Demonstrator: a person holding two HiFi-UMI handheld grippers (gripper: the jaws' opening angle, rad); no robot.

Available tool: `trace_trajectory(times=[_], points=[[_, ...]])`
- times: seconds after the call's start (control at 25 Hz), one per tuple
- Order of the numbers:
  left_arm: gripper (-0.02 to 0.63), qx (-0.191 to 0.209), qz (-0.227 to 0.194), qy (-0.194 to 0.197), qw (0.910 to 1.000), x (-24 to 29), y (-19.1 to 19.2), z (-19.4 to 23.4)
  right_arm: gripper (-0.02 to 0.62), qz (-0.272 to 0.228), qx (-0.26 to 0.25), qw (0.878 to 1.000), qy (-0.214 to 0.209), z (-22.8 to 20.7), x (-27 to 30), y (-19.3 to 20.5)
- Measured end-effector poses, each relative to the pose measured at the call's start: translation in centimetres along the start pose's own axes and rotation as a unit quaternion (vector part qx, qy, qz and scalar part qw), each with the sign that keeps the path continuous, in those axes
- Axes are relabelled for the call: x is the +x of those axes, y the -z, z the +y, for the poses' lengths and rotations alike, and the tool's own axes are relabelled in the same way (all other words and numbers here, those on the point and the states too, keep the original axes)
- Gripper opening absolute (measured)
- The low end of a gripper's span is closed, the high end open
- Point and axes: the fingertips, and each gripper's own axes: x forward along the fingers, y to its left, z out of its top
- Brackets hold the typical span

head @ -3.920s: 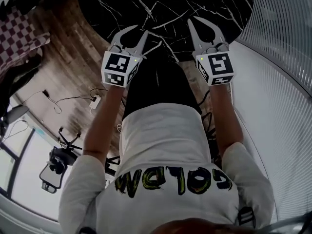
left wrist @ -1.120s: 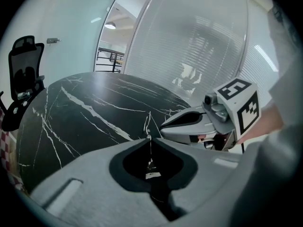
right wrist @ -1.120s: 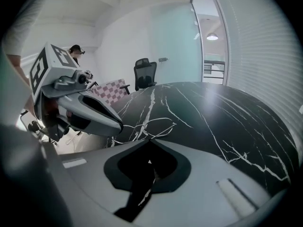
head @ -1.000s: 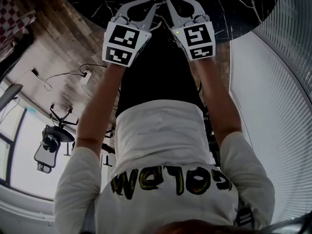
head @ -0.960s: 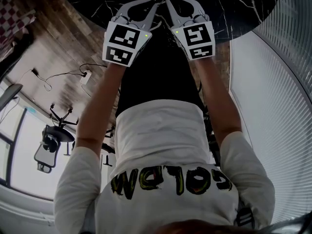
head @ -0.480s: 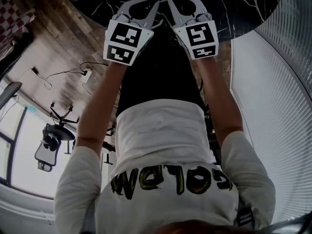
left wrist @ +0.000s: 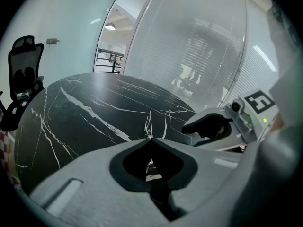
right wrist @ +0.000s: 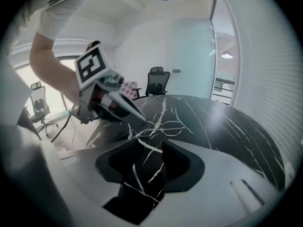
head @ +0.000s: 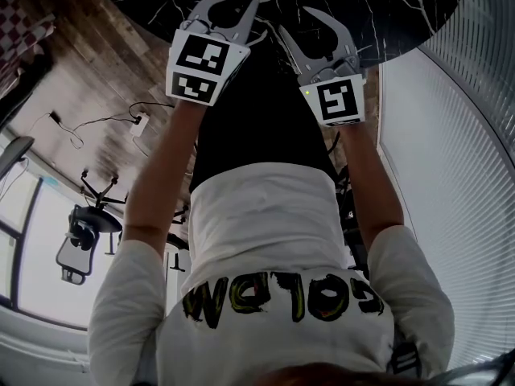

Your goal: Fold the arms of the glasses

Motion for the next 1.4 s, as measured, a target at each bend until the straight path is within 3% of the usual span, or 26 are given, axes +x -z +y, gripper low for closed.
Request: trace_trajectory(times=[0.16, 0.44, 1.4], points=[[0.008, -0.002, 0.001, 0.0, 1.0, 0.0, 0.0, 0.0, 0.209, 0.025, -0.03, 0.999, -0.002, 1.7, 0.0, 1.7], [0.008, -0.007, 0.003, -0.001, 1.0, -0.4, 0.2, -0.1, 0.206, 0.058, -0.037, 0.998, 0.01, 1.3, 0.6, 3.1], [0.008, -0.004, 0.017, 0.036, 0.9992, -0.2, 0.7, -2.5, 0.195, 0.04, -0.029, 0.997, 0.065, -2.8, 3.0, 0.4]])
